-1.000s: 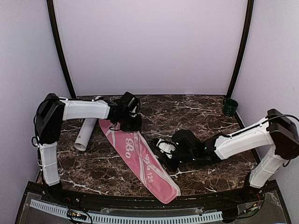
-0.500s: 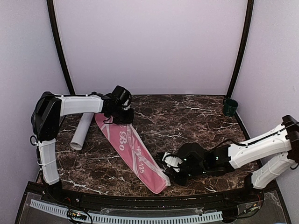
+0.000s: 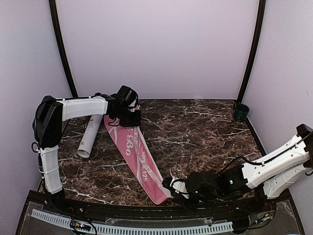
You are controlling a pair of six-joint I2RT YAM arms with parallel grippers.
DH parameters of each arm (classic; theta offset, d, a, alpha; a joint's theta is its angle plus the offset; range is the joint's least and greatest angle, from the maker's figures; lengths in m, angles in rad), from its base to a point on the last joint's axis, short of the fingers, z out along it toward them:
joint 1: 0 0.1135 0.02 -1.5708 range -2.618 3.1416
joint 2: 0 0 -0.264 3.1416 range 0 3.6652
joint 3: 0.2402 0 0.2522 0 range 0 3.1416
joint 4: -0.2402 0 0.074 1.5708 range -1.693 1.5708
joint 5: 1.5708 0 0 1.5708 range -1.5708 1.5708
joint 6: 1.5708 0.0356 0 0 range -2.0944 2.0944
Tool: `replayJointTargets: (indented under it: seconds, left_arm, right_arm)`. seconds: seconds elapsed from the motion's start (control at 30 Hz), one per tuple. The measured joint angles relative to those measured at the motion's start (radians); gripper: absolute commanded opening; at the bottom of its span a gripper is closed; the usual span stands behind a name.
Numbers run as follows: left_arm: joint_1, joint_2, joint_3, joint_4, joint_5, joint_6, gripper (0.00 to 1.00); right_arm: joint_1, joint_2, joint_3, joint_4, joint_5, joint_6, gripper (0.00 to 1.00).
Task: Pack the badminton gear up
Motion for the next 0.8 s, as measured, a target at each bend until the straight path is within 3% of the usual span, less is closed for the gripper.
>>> replayJointTargets:
  seconds: [0.2, 0.33, 0.4, 0.7, 0.8]
  left_arm:
    - [-0.001, 0.016, 0.015, -0.001, 0.032, 0.023, 0.0]
    - [-0.003, 0.044, 0.056, 0.0, 0.039, 0.066, 0.0]
    - [-0.007, 0.063, 0.087, -0.002, 0.039, 0.097, 0.0]
    - [-0.016, 0.192, 0.227, -0.036, 0.029, 0.255, 0.0]
    - [-0.016, 0.251, 0.287, -0.068, 0.003, 0.308, 0.0]
  right_arm:
    - [0.013, 0.013, 0.003, 0.0, 0.023, 0.023, 0.02]
    - [0.015, 0.097, 0.053, 0.0, 0.03, 0.016, 0.3]
    - [0.021, 0.144, 0.091, 0.0, 0.025, 0.014, 0.39]
    - [-0.032, 0.194, 0.158, 0.015, -0.02, 0.0, 0.52]
    - [-0.059, 0.195, 0.165, 0.009, -0.042, -0.02, 0.69]
